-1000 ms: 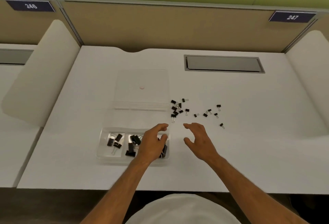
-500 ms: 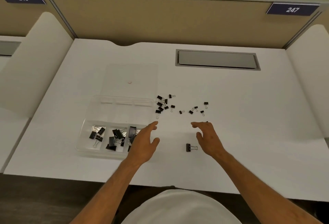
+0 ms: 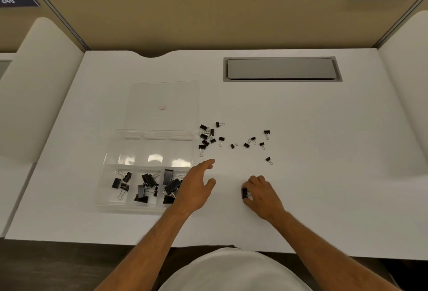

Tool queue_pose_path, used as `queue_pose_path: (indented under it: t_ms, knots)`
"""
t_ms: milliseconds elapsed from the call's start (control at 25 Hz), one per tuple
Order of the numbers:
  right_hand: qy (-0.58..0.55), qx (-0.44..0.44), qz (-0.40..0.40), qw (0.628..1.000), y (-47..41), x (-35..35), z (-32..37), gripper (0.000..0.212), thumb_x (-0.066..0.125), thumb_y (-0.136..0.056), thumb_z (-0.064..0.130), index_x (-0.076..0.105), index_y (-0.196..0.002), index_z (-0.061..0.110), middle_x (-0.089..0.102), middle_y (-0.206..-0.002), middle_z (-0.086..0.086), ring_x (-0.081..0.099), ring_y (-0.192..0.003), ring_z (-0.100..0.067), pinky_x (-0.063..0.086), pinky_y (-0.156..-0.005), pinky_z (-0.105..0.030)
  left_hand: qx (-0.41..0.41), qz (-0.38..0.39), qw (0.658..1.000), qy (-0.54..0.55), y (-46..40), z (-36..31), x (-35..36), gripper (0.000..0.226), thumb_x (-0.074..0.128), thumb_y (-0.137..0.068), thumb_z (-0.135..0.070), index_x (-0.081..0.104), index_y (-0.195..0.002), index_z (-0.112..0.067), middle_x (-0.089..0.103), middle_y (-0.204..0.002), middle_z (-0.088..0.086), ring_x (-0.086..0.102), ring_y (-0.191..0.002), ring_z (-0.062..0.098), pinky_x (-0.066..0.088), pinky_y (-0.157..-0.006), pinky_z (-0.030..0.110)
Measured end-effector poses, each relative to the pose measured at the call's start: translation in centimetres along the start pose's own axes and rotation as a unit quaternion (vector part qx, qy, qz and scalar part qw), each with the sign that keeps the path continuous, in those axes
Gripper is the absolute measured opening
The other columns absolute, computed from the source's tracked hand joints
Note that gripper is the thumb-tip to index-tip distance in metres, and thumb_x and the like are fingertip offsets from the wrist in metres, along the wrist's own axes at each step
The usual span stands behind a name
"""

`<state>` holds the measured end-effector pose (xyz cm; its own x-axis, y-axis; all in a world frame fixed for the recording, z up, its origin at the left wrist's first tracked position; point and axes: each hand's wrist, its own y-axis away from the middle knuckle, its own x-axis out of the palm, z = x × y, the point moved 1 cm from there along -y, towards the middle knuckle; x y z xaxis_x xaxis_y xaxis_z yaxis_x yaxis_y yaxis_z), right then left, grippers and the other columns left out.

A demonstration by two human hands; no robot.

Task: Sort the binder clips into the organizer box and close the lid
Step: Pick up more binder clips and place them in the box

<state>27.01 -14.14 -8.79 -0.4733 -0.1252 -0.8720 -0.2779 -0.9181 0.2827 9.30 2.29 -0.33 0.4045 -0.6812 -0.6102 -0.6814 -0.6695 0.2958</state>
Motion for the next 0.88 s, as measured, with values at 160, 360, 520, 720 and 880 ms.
queue_pose_path:
  t_ms: [160,360,520,720,880]
  knots:
    - [-0.071,0.006,-0.053,0.996,-0.3,-0.5,-0.6,0.029,0.072,-0.08,0.026,0.065,-0.107,0.02,0.061,-0.101,0.006,0.051,-0.1,-0.018,0.049,-0.08,-0.032,-0.007,-0.006,1.0,-0.006,-3.0,0.1,-0.8,0.052,0.061,-0.095,-0.017,0.044,-0.144,-0.026,0.053,-0.136,-0.008,0.046,-0.126,0.01,0.037,-0.109,0.03]
    - [-0.148,0.017,-0.08,0.986,-0.4,-1.4,-0.9,0.03,0.073,-0.082,0.022,0.066,-0.111,0.018,0.063,-0.102,0.008,0.047,-0.101,-0.011,0.045,-0.081,-0.023,-0.064,-0.034,0.994,-0.08,-8.8,-1.0,-0.1,0.045,0.052,-0.096,-0.008,0.045,-0.14,-0.008,0.05,-0.138,0.009,0.05,-0.125,0.027,0.038,-0.104,0.034]
    - [-0.163,0.019,-0.072,0.984,-0.8,-2.0,-1.2,0.031,0.073,-0.083,0.022,0.065,-0.114,0.019,0.063,-0.103,0.01,0.046,-0.102,-0.009,0.045,-0.079,-0.022,-0.1,0.025,0.967,-0.232,-11.6,-1.5,0.7,0.028,0.044,-0.094,0.002,0.053,-0.12,-0.001,0.057,-0.12,0.015,0.058,-0.107,0.029,0.045,-0.086,0.032]
    - [-0.181,0.034,-0.065,0.981,-1.3,-2.5,-1.4,0.033,0.072,-0.085,0.023,0.064,-0.117,0.019,0.063,-0.106,0.009,0.045,-0.104,-0.007,0.045,-0.082,-0.021,-0.04,0.038,0.942,-0.331,-12.1,-0.1,1.5,0.04,0.048,-0.095,0.0,0.045,-0.134,-0.007,0.051,-0.128,0.013,0.061,-0.099,0.024,0.046,-0.074,0.029]
    - [-0.189,0.033,-0.056,0.98,-1.2,-2.4,-1.1,0.034,0.072,-0.085,0.023,0.064,-0.118,0.019,0.063,-0.107,0.009,0.045,-0.105,-0.007,0.043,-0.084,-0.019,-0.009,0.068,0.949,-0.308,-11.2,0.8,2.7,0.033,0.044,-0.091,0.005,0.051,-0.121,-0.006,0.051,-0.118,0.011,0.055,-0.095,0.022,0.038,-0.065,0.027]
